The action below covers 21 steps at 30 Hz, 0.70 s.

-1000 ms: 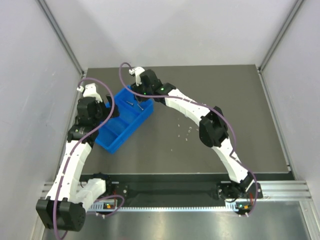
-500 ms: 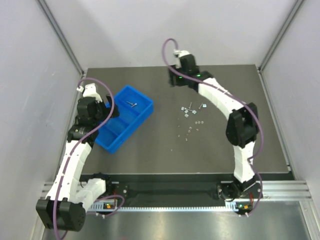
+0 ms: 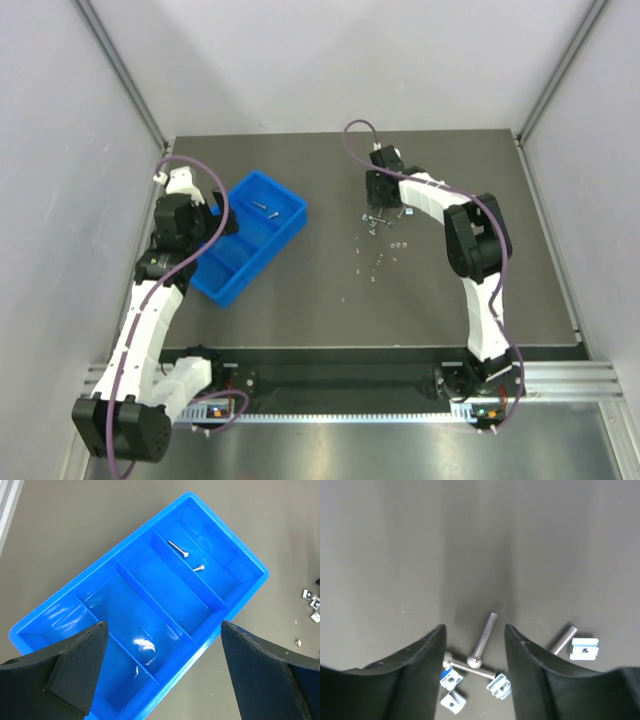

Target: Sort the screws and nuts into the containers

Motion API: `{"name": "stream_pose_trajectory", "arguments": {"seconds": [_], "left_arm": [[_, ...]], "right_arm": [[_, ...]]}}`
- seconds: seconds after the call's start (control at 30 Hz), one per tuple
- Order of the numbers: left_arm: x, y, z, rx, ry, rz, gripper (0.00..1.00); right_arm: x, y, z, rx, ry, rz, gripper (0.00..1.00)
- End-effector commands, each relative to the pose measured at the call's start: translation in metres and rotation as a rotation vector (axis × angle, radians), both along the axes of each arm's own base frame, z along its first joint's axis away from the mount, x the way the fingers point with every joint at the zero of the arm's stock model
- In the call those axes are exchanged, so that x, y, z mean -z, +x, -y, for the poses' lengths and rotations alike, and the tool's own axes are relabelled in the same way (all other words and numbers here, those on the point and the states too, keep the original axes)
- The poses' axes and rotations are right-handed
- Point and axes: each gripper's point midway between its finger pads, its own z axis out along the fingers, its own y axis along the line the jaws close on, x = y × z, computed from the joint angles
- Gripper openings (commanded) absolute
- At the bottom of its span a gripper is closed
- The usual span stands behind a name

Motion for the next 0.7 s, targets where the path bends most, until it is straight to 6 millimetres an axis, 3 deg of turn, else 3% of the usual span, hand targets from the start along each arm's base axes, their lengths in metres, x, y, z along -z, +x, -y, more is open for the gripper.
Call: {"name": "stream_pose_trajectory", "arguments": {"seconds": [0.0, 0.2, 0.47, 0.5, 0.53, 0.67], "left_arm": [[-0.005, 0.002, -0.003, -0.016, 0.005, 0.020, 0.99], [-0.005, 0.002, -0.003, -0.013, 0.004, 0.022, 0.99], [-0.005, 0.001, -0.004, -0.017, 0.005, 0.022, 0.99], [-0.005, 0.002, -0.003, -0.013, 0.004, 0.023, 0.99], [-0.006, 0.002, -0.003, -0.014, 0.002, 0.026, 0.99], [-0.006, 0.002, -0.002, -0.009, 0.000, 0.025, 0.99]], "right_arm": [[-0.009, 0.016, -0.011, 0.022, 0.018, 0.047, 0.49], [0.008, 0.005, -0.007, 0.036, -0.065, 0.012, 0.47], [0.022, -0.002, -0.008, 0.049, -0.062, -0.037, 0.13], [0.019, -0.003, -0.009, 0.044, -0.056, -0.032, 0.03], [0.017, -0.003, -0.012, 0.033, -0.054, -0.030, 0.00], [-0.016, 0.000, -0.024, -0.012, -0.049, 0.021, 0.00]]}}
